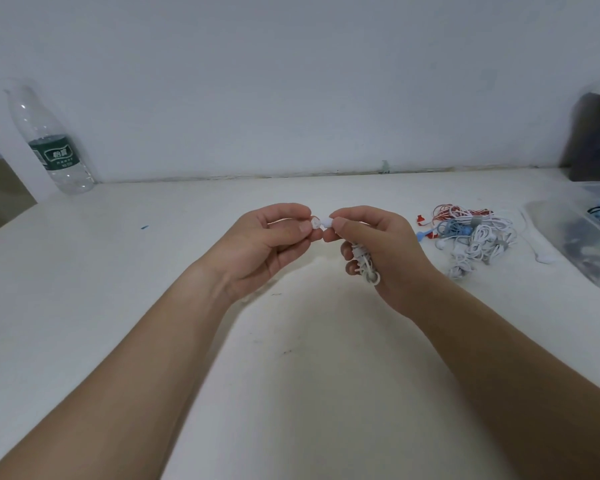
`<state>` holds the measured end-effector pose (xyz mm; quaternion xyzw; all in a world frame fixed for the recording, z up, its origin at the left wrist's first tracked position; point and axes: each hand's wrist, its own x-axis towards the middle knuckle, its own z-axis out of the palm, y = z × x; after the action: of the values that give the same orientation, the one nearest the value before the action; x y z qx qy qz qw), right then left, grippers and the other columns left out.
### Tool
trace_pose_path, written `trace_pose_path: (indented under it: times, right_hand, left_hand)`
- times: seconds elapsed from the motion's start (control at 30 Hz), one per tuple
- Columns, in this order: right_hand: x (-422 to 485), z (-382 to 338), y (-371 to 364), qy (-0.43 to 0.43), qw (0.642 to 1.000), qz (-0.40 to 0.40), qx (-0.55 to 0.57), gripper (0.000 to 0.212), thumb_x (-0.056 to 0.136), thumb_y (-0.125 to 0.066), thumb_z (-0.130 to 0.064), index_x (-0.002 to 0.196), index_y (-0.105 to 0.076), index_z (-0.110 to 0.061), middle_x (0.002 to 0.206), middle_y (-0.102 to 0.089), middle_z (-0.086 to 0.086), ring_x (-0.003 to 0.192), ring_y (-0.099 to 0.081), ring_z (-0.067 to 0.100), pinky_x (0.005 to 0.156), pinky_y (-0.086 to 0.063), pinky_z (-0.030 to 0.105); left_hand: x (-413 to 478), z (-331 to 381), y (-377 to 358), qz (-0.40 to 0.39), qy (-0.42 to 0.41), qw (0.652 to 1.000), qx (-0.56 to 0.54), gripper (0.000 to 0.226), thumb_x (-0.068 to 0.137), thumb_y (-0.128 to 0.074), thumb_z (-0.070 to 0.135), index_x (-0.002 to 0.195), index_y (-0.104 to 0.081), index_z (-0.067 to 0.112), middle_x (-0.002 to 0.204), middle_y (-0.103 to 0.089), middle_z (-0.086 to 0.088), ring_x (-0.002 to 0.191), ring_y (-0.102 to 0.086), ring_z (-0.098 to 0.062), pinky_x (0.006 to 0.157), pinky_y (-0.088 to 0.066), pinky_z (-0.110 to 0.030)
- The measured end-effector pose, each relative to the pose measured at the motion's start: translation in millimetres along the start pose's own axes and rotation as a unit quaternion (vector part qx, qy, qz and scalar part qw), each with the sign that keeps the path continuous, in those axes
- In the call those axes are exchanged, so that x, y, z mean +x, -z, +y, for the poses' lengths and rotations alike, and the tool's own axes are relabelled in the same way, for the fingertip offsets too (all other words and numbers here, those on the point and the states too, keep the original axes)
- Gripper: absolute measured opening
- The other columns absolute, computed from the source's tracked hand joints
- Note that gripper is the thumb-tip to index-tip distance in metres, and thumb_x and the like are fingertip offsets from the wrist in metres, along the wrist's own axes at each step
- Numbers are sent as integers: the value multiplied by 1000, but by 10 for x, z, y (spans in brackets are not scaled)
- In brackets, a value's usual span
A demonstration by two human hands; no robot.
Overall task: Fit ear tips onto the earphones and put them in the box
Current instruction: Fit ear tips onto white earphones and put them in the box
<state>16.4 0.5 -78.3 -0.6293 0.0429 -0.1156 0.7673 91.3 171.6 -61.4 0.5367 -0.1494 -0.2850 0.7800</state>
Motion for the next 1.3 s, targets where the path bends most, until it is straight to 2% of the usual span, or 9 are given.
trace_pose_path:
  times: [0.23,0.4,0.6,0.8,1.13,1.3]
  right_hand:
    - [-9,3,2,2,1000,0,-16,7,87,-71,-12,93,-73,-9,81,-73,11,60,-48,16,52,-41,26]
    - [-2,-1,5,1,1000,9,-20,8,89,-70,-12,96,-72,-8,77,-73,9,58,-48,16,50,-42,25]
    - [-4,-6,17,11,998,22,-50,6,90,-69,-11,94,-72,-8,77,-73,9,58,-49,16,51,-43,26]
    - [-16,-20,55,26,998,-10,-65,3,88,-72,-11,88,-74,-9,78,-72,12,56,-49,14,51,-42,25]
    - [-26,-40,87,37,994,-46,-87,3,87,-72,-6,90,-74,-5,74,-72,12,52,-53,9,51,-41,21]
    - [-35,-53,84,39,994,-58,-79,3,85,-72,-5,87,-74,-6,71,-71,9,51,-53,8,51,-41,22]
  left_hand:
    - [1,-4,-7,-9,-12,1000,19,23,72,-69,2,93,-65,10,89,-76,-7,84,-75,-16,71,-58,-19]
    - [19,-26,13,-17,-17,999,37,25,70,-73,3,94,-66,10,98,-75,-14,97,-73,-25,72,-57,-21]
    - [24,-29,17,-11,-21,999,36,23,70,-72,1,91,-66,8,93,-76,-12,90,-75,-21,68,-57,-20]
    - [21,-44,11,-16,-24,998,64,22,70,-72,3,90,-67,9,87,-76,-9,84,-75,-19,67,-57,-20]
    - [24,-79,34,-37,2,997,72,22,71,-72,4,92,-67,10,95,-75,-16,93,-74,-26,69,-58,-21]
    - [27,-81,31,-40,8,997,66,19,73,-70,2,91,-67,9,95,-75,-16,91,-74,-25,69,-58,-21]
